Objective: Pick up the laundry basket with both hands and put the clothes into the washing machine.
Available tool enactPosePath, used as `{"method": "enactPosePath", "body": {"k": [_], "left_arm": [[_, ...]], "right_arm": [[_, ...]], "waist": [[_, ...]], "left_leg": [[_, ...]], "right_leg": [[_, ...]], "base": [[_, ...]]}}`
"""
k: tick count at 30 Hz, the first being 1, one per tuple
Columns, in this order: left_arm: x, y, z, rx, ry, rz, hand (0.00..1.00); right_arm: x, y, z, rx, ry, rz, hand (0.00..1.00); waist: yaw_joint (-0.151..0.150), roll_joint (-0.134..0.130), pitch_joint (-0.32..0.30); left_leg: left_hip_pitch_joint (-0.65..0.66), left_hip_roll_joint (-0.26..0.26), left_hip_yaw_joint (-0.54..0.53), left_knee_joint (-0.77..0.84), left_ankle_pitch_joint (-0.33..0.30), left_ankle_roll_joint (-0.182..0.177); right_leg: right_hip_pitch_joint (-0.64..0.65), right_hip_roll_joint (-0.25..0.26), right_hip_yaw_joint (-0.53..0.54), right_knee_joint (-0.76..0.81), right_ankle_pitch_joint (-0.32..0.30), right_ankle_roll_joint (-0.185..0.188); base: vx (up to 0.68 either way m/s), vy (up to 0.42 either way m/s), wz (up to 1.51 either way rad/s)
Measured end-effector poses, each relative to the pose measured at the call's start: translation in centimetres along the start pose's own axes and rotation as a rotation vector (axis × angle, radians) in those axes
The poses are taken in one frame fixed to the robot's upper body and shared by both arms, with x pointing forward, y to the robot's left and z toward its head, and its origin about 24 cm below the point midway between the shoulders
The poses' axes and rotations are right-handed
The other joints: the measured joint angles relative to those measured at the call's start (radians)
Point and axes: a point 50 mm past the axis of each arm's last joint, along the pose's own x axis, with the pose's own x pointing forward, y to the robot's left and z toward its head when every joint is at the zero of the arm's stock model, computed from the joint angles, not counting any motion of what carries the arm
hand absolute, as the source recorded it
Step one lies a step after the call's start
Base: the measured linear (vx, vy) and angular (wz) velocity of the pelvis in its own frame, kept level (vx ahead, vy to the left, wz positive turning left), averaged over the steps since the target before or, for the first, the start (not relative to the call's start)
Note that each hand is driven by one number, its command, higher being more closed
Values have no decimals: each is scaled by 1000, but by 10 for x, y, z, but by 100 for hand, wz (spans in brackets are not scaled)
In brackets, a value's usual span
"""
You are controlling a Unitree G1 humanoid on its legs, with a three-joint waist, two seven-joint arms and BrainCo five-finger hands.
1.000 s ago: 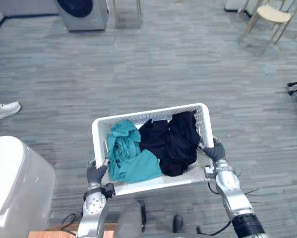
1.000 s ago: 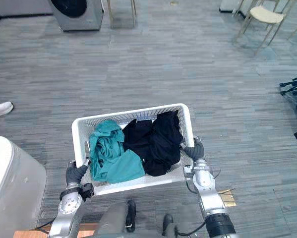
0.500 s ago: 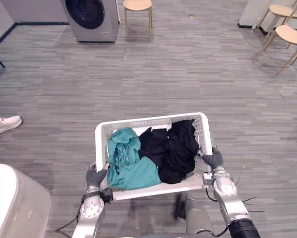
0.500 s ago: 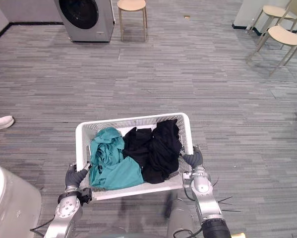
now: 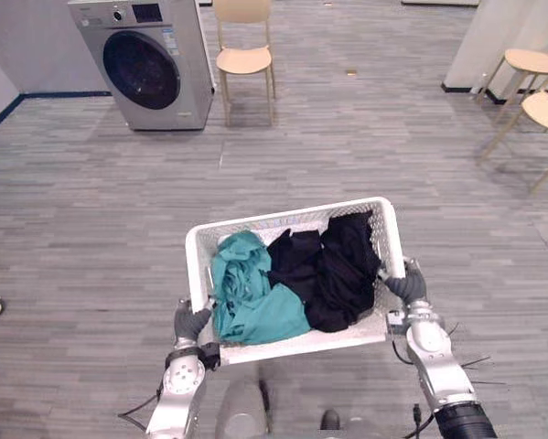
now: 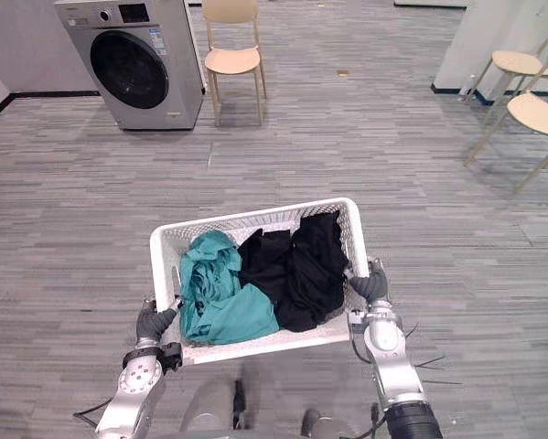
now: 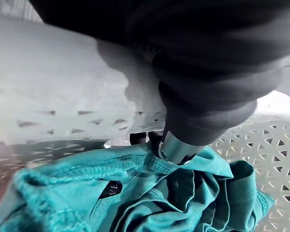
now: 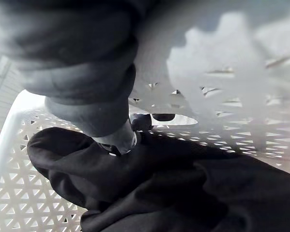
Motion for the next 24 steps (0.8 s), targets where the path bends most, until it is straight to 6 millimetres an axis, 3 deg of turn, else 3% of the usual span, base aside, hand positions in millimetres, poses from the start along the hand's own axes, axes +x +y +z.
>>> {"method": "enactPosePath", "body": {"k": [1, 2, 3, 4, 5, 6, 7, 8, 9, 10, 11, 12, 13, 14, 16, 17, 18, 19, 20, 21, 22, 23, 24], "left_arm": [[0, 0, 2, 0, -9, 0, 100], [-1, -3, 3, 5, -10, -2, 100], [-3, -2, -1, 7, 7, -1, 100], [-5, -1, -4, 16, 19, -1, 100], [-4, 0, -4, 21, 20, -1, 100], [-3, 2, -3, 37, 19, -3, 100], [-3, 4, -4, 45, 23, -3, 100], [-4, 7, -7, 69, 37, -5, 100], [-4, 9, -7, 82, 40, -7, 100], [-2, 11, -6, 96, 30, -7, 100], [1, 12, -2, 114, 14, -14, 100], [3, 12, 1, 124, 2, -23, 100], [7, 8, 6, 138, -22, -43, 100], [9, 6, 8, 142, -29, -50, 100], [15, -2, 9, 179, -37, -76, 100], [15, -2, 9, 186, -38, -78, 100], [13, -3, 5, 194, -28, -84, 100], [12, -4, 2, 194, -16, -85, 100], [9, -7, -3, 188, 7, -90, 100], [7, -12, -5, 169, 20, -94, 100], [8, -13, -4, 167, 17, -95, 100], [8, -12, -6, 165, 25, -90, 100], [7, -12, -8, 166, 31, -89, 100]], "right_arm": [[0, 0, -1, -2, 6, 0, 100], [2, -3, -4, -15, 17, -2, 100], [2, -2, -5, -16, 24, 0, 100], [2, 0, -5, -14, 24, 5, 100], [2, 1, -7, -14, 30, 5, 100], [1, 5, -13, -1, 61, 6, 100], [0, 7, -17, 5, 78, 8, 100], [-3, 11, -24, 12, 110, 15, 100], [-5, 13, -27, 15, 121, 20, 100], [-6, 15, -26, 17, 117, 26, 100], [-6, 15, -23, 20, 104, 27, 100], [-6, 13, -22, 19, 96, 25, 100], [-5, 9, -22, 6, 91, 19, 100], [-5, 7, -23, 5, 92, 13, 100], [-8, 0, -27, -3, 110, -8, 100], [-10, 0, -29, -5, 118, -8, 100], [-16, -1, -36, -7, 140, -9, 100], [-19, -1, -39, -8, 153, -9, 100], [-23, -3, -44, -12, 175, -15, 100], [-22, -8, -44, -28, 174, -19, 100], [-21, -9, -43, -32, 169, -19, 100], [-20, -8, -40, -21, 164, -17, 100], [-22, -7, -38, -12, 157, -24, 100]], "waist": [[-5, -20, -2], [-22, -29, -5], [-17, -38, -9], [-12, -43, -12], [-13, -50, -11], [-24, -68, -7], [-25, -76, -3], [-28, -77, 0], [-36, -69, 0], [-50, -61, 1], [-55, -61, 1], [-55, -60, 1], [-82, -53, 3], [-93, -52, 5], [-118, -61, 3], [-122, -69, 1], [-131, -80, -7], [-137, -77, -18], [-146, -48, -41], [-137, 28, -53], [-132, 48, -45], [-103, 60, -40], [-98, 58, -31]], "left_leg": [[-9, -22, -3, 39, -30, 45], [-19, -46, 6, 113, -79, 159], [-11, -56, 30, 174, -149, 189], [21, -68, 43, 194, -209, 202], [45, -84, 44, 193, -229, 204], [115, -119, 39, 173, -264, 207], [165, -136, 38, 154, -277, 206], [270, -161, 32, 96, -288, 205], [349, -167, 22, 38, -288, 204], [440, -172, 1, -44, -287, 205], [494, -178, -17, -105, -287, 204], [523, -179, -26, -135, -287, 203], [580, -170, -59, -183, -292, 192], [596, -169, -78, -190, -299, 180], [690, -177, -126, -221, -323, 135], [718, -182, -142, -223, -332, 119], [769, -181, -173, -199, -361, 72], [775, -173, -187, -162, -374, 51], [742, -138, -191, -34, -376, 45], [641, -57, -167, 199, -343, -4], [582, -27, -146, 333, -272, -48], [471, 48, -109, 585, -108, -58], [381, 126, -69, 791, -145, -18]], "right_leg": [[17, -26, 4, 2, -2, 7], [30, -55, -3, 35, -1, 28], [-11, -87, 6, 172, -29, 71], [-99, -113, 31, 405, -47, 124], [-152, -123, 58, 551, -26, 182], [-250, -136, 97, 848, 25, 212], [-287, -147, 101, 980, 26, 209], [-343, -161, 67, 1145, 1, 157], [-381, -161, 20, 1184, -31, 97], [-439, -153, -57, 1168, -66, 41], [-497, -147, -106, 1116, -88, 9], [-533, -138, -134, 1057, -99, -10], [-593, -101, -188, 804, -97, -22], [-610, -90, -197, 691, -79, -13], [-633, -47, -164, 232, 115, 29], [-642, -49, -151, 196, 138, 25], [-643, -49, -135, 187, 168, -22], [-649, -44, -108, 220, 261, -83], [-670, -34, -116, 316, 344, -94], [-664, 12, -150, 377, 265, -107], [-645, 35, -158, 390, 232, -109], [-584, 72, -160, 383, 184, -119], [-486, 100, -165, 349, 147, -126]], "base": [[702, 309, 4], [860, 382, 12], [856, 382, -7], [800, 373, -22], [630, 285, 3], [627, 260, 19], [621, 207, 21], [477, 141, 11], [578, 159, 19], [584, 136, 24], [586, 120, 22], [686, 86, 44], [563, 37, 59], [699, 11, 94], [650, -51, 81], [720, -102, 77], [616, -111, 72], [822, -173, 83], [837, -191, 47], [815, -180, 28], [785, -169, -9], [875, -189, -11], [854, -180, -9]]}}
